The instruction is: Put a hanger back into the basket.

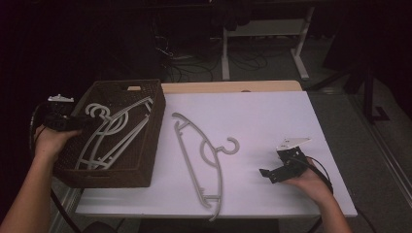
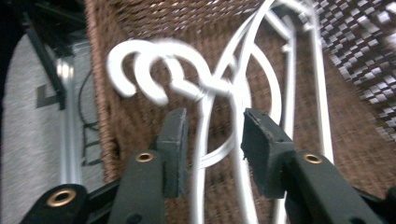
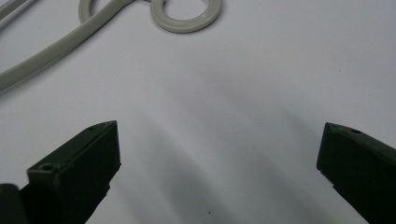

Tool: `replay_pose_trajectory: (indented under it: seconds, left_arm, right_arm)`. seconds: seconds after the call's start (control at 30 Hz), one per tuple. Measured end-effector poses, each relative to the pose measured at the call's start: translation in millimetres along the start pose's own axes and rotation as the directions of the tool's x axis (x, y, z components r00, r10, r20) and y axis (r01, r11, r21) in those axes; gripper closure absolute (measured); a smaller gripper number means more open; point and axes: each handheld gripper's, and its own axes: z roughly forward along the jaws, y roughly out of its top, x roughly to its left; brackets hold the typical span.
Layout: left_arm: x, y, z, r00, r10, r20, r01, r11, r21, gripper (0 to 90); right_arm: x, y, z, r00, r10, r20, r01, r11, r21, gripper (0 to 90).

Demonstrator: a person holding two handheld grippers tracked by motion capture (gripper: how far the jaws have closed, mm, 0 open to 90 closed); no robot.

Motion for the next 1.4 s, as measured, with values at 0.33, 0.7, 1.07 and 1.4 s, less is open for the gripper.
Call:
replay_pose_trajectory:
  seconds: [0.33,0.7,1.07,1.4]
  left_arm:
    - [-29.1,12.2,-6.4,0.9907,0.021,0.135,-0.007,0.9953,-0.097,38.8]
    - [-103.9,37.0,2.3,0.9391,0.11,0.325,-0.051,0.9815,-0.184,30.9]
    - [-172.9,53.0,14.2,0.8737,0.188,0.449,-0.089,0.9687,-0.232,39.5]
    - [-241.0,50.7,28.4,0.8022,0.267,0.534,-0.167,0.9591,-0.229,72.9]
  right_arm:
    - [1.1,0.3,0.0,1.0,-0.004,-0.003,0.004,1.0,0.008,0.0]
    - [0.8,2.0,-0.5,1.0,-0.007,-0.007,0.007,1.0,0.007,0.0]
    - [0.4,2.2,-0.2,0.9999,-0.01,-0.013,0.01,1.0,0.005,0.0]
    - [0.3,2.5,0.0,0.9997,-0.016,-0.02,0.016,1.0,0.008,0.0]
